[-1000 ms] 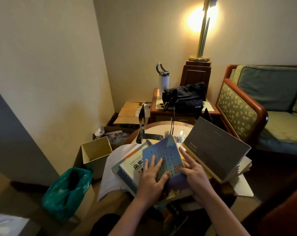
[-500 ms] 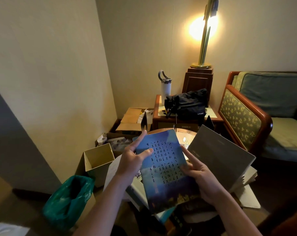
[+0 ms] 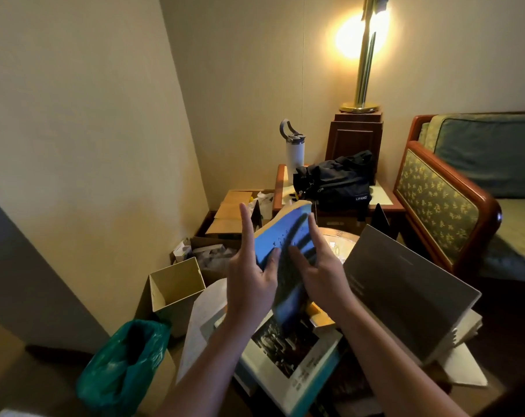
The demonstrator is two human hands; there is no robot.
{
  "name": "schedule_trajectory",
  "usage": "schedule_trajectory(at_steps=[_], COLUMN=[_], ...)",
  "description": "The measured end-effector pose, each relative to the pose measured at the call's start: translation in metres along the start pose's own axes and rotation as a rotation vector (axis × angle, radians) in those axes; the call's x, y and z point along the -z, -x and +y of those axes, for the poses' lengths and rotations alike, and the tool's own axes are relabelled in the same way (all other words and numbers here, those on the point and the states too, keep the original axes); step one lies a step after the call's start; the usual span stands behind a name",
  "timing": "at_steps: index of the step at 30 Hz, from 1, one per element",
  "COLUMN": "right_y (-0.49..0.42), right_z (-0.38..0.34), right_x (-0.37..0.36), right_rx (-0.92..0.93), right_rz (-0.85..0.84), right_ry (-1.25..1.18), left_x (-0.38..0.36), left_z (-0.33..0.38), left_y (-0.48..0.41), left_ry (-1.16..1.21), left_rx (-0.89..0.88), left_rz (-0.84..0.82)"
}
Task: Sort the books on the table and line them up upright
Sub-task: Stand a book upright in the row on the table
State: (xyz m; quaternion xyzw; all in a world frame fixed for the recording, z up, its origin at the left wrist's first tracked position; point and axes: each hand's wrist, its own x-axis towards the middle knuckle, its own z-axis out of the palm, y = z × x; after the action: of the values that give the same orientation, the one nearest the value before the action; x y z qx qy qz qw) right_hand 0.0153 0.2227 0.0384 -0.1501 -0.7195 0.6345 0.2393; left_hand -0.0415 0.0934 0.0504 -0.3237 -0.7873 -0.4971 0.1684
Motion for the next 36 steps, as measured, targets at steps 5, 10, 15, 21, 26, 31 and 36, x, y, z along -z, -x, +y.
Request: schedule_trajectory(at_steps=[5, 10, 15, 21, 26, 31, 36], right_y=[-0.004, -0.008, -0.023, -0.029, -0.046, -0.076, -0.121], right_z=[-0.01, -0.028, -0.05, -0.056, -0.053, -0.039, -0.009], right_x=[0.001, 0.016, 0.039, 0.053, 0.045, 0.034, 0.019], right_rx=[-0.105, -0.228, -0.434, -0.302, -0.223, -0.117, -0.09], right_rz=[-0.035, -0.033, -0.07, -0.143, -0.138, -0.127, -0.091], right_ry=[-0.176, -0.259, -0.061, 0.142, 0.06, 0.025, -0.017], left_x=[-0.018, -0.022, -0.036, -0.045, -0.046, -0.05, -0.062], left_z=[0.004, 0.01, 0.008, -0.011, -0.036, -0.066, -0.111], left_y=[0.012, 0.011, 0.005, -0.026, -0.064, -0.104, -0.128], left_ry=[0.182, 0.601, 0.672, 0.665, 0.437, 0.315, 0.174], left_rx=[0.141, 0.29, 0.414, 0.4, 0.366, 0.32, 0.439], left_rz=[-0.123, -0.388, -0.595, -0.54, -0.35, -0.29, -0.312])
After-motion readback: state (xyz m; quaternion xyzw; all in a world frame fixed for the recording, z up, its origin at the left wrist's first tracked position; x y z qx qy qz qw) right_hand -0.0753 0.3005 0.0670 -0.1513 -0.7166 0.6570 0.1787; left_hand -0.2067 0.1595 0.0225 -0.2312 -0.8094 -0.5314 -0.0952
